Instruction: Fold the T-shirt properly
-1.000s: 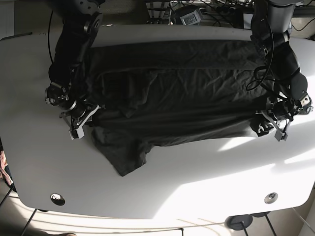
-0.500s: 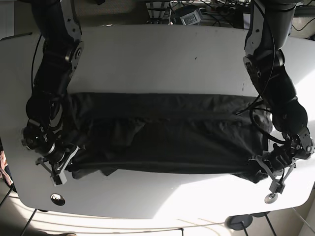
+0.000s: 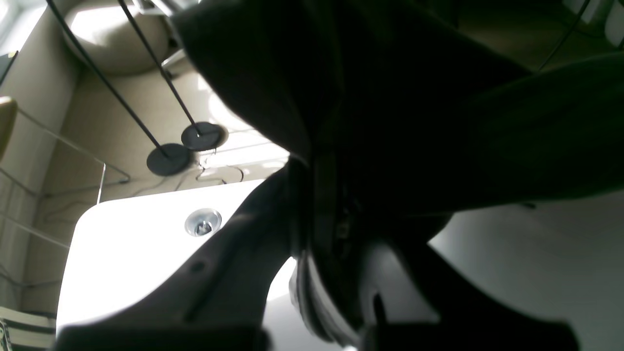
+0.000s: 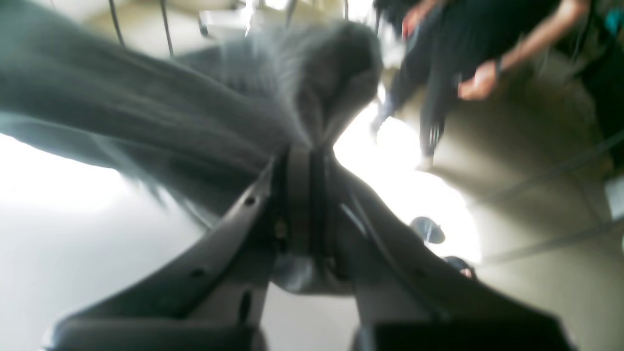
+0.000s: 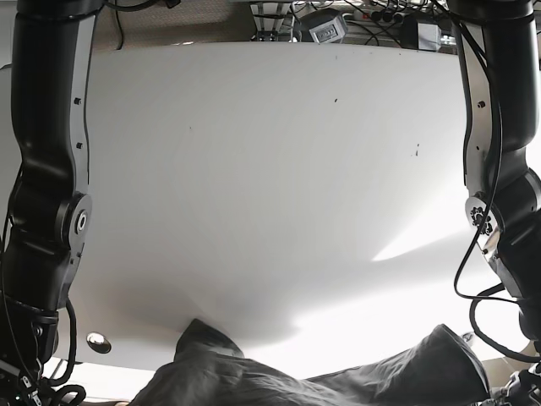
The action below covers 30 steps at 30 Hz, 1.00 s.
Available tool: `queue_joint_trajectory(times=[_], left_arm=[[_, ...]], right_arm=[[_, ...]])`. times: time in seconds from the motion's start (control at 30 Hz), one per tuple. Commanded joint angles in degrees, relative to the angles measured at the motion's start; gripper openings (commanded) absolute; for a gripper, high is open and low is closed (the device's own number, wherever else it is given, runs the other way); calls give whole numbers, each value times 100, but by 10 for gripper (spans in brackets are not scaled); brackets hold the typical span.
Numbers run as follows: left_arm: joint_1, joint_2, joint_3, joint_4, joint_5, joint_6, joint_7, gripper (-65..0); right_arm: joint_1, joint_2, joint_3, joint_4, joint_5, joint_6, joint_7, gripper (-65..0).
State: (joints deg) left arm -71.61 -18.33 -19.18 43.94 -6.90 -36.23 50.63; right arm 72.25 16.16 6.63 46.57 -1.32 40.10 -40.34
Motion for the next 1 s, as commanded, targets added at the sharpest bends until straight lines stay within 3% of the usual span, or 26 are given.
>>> queue_joint_trajectory(times=[0.03, 0.17, 0.27, 0.4, 0.5, 0.6, 0.87, 1.0], left_arm=[[-339, -35, -12, 120, -168, -39, -48, -650], [-34, -264, -29, 656, -185, -320, 5, -650], [1372, -290, -38, 1579, -185, -377, 14, -650], [3034, -264, -205, 2625, -203, -377, 14, -650], [4098, -246, -548, 3021, -502, -377, 14, -650], [5355, -282, -662, 3575, -1143, -377, 40, -650], [6972, -79, -856, 4709, -1390, -377, 40, -650], [7034, 44, -847, 4929, -1398, -377, 40, -650]], right_arm=[[255, 41, 18, 508, 119, -10, -94, -633], [-1102, 14, 554, 2020, 119, -10, -463, -633], [-2693, -153, 800, 3110, 119, -10, -665, -633], [-4311, -478, 1363, 3735, 119, -10, -612, -633], [-5251, -671, 1530, 3954, 119, -10, -305, -633], [-6324, -847, 1750, 4552, 128, -10, -305, -633], [-7757, -1339, 1794, 5994, 128, -10, -481, -633], [-7757, -1331, 1767, 6047, 128, -10, -481, -633]])
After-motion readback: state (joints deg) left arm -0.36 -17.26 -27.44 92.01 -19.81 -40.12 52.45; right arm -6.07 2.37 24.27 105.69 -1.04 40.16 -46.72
